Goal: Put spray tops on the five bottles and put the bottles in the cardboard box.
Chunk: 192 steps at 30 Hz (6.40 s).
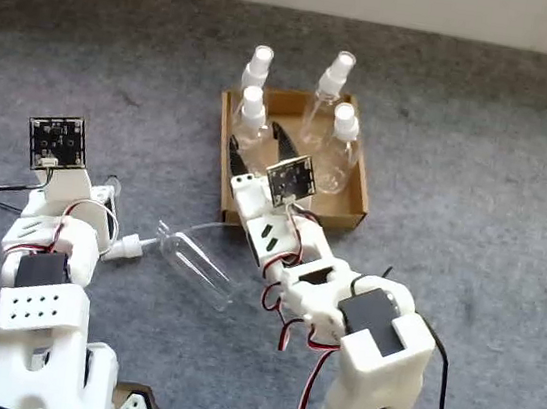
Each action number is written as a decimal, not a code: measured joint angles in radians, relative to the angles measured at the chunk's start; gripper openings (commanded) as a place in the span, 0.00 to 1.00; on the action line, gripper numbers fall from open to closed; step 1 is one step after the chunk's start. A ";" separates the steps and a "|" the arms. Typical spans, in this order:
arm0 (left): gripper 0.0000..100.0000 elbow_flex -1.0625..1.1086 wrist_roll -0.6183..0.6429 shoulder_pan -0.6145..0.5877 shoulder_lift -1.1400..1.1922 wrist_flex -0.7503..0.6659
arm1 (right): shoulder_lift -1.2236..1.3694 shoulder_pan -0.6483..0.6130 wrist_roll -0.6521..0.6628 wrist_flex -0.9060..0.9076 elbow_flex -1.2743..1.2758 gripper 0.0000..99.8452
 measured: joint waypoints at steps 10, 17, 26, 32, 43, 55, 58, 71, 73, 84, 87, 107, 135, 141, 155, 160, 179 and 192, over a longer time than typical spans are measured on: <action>0.16 0.000 0.000 0.000 0.000 0.000 | 0.000 -0.002 0.000 0.000 0.000 0.27; 0.16 0.015 0.000 0.000 0.000 0.000 | 0.000 -0.002 0.000 0.000 0.000 0.29; 0.16 0.020 0.000 -0.002 0.000 -0.006 | -0.006 -0.005 0.000 0.005 0.000 0.29; 0.16 0.020 0.000 -0.002 0.000 -0.006 | -0.229 -0.005 0.000 0.224 0.000 0.29; 0.16 0.020 0.000 -0.002 0.000 -0.006 | -0.905 -0.146 0.000 1.175 0.000 0.29; 0.16 -0.084 -0.002 -0.157 0.000 0.029 | -1.049 -0.456 0.000 1.737 0.000 0.29; 0.16 -0.130 -0.043 -0.216 0.000 0.055 | -1.045 -0.508 0.000 1.738 0.000 0.29; 0.16 -0.566 -0.322 -0.532 0.463 0.167 | -0.552 -0.525 0.000 1.740 -0.193 0.29; 0.16 -0.638 -0.336 -0.569 0.565 0.167 | -0.489 -0.526 0.000 1.740 -0.236 0.29; 0.16 -0.778 -0.365 -0.620 0.786 0.167 | -0.330 -0.526 0.002 1.740 -0.298 0.05; 0.16 -0.778 -0.365 -0.617 0.790 0.167 | -0.334 -0.526 0.002 1.740 -0.298 0.00; 0.23 -0.830 -0.311 -0.201 0.790 0.887 | -0.835 0.008 0.258 2.639 -0.551 0.01; 0.12 -0.862 0.187 0.089 1.231 0.763 | -0.634 0.878 0.638 2.130 -0.215 0.01; 0.12 -0.965 -0.060 0.080 1.234 0.738 | -0.634 0.878 0.638 2.130 -0.215 0.01; 0.09 -1.229 -0.970 0.207 1.234 0.964 | -0.634 0.878 0.638 2.130 -0.215 0.01; 0.17 -1.171 -1.211 0.249 1.235 1.036 | -0.634 0.878 0.638 2.130 -0.215 0.01; 0.20 -1.169 -0.628 0.250 1.235 0.934 | -0.634 0.891 0.638 2.130 -0.215 0.01; 0.04 -1.025 -0.345 0.259 1.326 0.595 | -0.634 0.891 0.638 2.130 -0.180 0.01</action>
